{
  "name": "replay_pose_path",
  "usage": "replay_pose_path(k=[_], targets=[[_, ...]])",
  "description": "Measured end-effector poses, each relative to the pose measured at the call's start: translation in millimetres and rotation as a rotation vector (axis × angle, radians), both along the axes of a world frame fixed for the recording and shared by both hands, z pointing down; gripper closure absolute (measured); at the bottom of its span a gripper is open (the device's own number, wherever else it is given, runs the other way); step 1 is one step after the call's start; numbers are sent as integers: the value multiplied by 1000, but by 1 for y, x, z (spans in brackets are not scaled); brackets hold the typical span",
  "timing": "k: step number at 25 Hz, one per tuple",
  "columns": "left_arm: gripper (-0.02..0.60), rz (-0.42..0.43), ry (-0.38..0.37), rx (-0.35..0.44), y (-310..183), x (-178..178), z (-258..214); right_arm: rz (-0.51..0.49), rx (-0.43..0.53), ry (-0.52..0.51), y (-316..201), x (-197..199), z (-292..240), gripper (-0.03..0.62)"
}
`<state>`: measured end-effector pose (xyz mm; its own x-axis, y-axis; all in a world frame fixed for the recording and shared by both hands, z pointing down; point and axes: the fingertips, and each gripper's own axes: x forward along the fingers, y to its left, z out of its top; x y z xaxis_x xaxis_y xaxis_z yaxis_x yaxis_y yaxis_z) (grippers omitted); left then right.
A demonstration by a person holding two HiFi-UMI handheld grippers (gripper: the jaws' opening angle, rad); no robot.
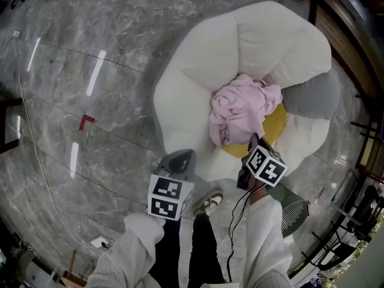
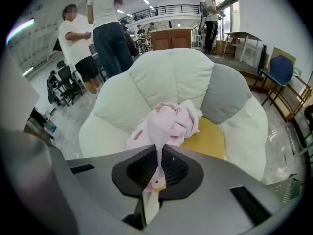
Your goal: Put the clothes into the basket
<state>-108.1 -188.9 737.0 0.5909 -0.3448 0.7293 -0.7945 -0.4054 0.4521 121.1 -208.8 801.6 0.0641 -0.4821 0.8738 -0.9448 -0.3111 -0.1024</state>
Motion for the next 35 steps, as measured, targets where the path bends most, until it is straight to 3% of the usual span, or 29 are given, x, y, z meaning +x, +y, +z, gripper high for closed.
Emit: replay_pose_path(k=[4,13,21,27,35], targets=[[578,26,2,25,0,1,-20,35,44,-13,-10,0,-32,560],[578,-5,16,46,-11,2,-86,120,67,-59,15,-14,-108,562],[578,91,-11,28,10,4,-142,211,124,-67,46,-31,-192,562],[578,24,-10,13,-2,-5,-189,236,184,-107,67,-31,-257,562],[578,171,5,80,-4,30,-247,320,273,-104,68,-19,-329,562]])
